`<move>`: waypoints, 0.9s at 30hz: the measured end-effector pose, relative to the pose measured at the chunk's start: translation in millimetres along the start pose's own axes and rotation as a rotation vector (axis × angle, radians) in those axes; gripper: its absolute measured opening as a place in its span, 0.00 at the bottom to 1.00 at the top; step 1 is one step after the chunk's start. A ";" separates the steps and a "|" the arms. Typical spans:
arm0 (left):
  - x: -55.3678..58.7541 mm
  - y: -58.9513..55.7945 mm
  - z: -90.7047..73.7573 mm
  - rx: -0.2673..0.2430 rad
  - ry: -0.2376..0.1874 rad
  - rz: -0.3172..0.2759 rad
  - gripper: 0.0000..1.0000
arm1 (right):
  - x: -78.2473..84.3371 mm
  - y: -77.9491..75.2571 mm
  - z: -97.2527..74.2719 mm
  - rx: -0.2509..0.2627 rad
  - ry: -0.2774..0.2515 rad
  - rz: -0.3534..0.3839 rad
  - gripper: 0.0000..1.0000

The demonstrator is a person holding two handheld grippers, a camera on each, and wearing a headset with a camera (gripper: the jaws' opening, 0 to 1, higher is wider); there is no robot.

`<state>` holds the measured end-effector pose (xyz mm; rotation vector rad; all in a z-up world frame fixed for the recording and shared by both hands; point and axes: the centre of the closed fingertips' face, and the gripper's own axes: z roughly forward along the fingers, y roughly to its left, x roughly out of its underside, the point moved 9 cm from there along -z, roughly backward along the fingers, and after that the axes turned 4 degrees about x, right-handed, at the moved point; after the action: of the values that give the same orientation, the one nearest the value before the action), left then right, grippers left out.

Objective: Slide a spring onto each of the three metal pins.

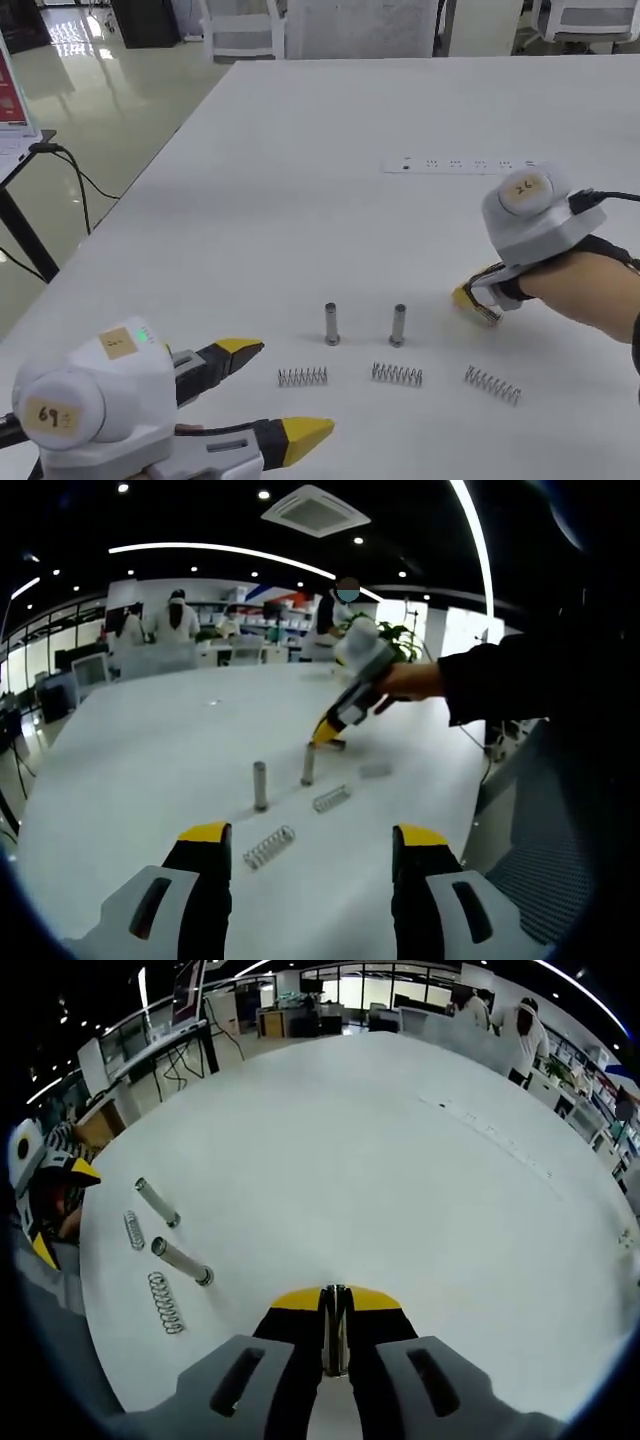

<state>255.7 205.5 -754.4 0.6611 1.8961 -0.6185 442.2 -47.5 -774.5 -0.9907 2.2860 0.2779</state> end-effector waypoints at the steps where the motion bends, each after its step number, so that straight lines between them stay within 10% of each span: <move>1: 0.0 0.0 0.0 0.000 0.000 0.000 0.60 | -0.3 0.1 -1.8 0.000 -0.007 0.002 0.05; 27: -0.3 -2.8 -0.4 0.012 0.006 0.020 0.60 | 12.7 20.0 -44.1 0.005 -0.074 -0.002 0.05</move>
<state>253.7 203.7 -753.6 0.6895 1.8908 -0.6157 400.8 -59.4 -748.8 -0.9645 2.2180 0.3034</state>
